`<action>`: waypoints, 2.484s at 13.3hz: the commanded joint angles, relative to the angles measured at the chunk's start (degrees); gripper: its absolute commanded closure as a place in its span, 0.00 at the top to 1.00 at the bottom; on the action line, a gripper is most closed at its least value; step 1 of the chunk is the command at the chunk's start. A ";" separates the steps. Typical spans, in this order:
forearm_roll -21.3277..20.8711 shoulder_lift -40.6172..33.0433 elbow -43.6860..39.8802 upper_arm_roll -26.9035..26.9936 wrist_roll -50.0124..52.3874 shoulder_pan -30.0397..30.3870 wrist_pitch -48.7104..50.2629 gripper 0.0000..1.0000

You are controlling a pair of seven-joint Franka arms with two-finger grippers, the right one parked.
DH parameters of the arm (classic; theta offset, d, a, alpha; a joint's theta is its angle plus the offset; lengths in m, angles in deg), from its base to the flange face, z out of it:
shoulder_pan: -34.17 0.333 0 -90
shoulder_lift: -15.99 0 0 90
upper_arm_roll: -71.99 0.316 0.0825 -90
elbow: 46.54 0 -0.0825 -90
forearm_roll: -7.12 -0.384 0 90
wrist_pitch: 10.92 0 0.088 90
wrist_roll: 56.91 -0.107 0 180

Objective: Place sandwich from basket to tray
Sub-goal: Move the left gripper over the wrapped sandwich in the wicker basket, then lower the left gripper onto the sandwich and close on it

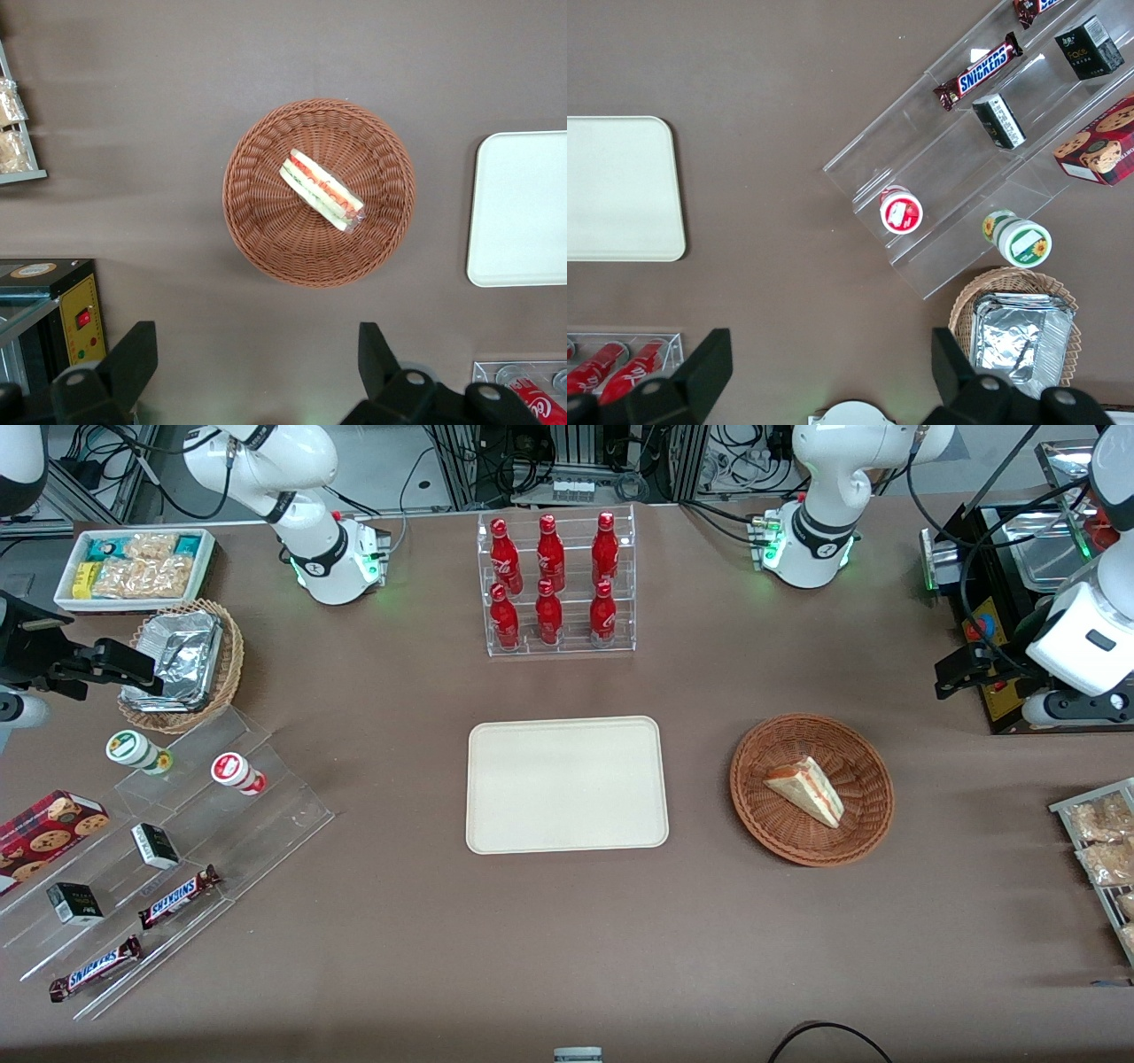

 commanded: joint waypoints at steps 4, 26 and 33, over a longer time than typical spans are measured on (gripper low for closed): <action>-0.64 0.50 -0.84 -0.75 0.21 0.61 0.73 1.00; -0.11 9.72 36.16 -7.70 49.26 -0.80 -49.28 1.00; -0.03 14.12 36.08 -7.70 50.57 -0.19 -53.06 0.27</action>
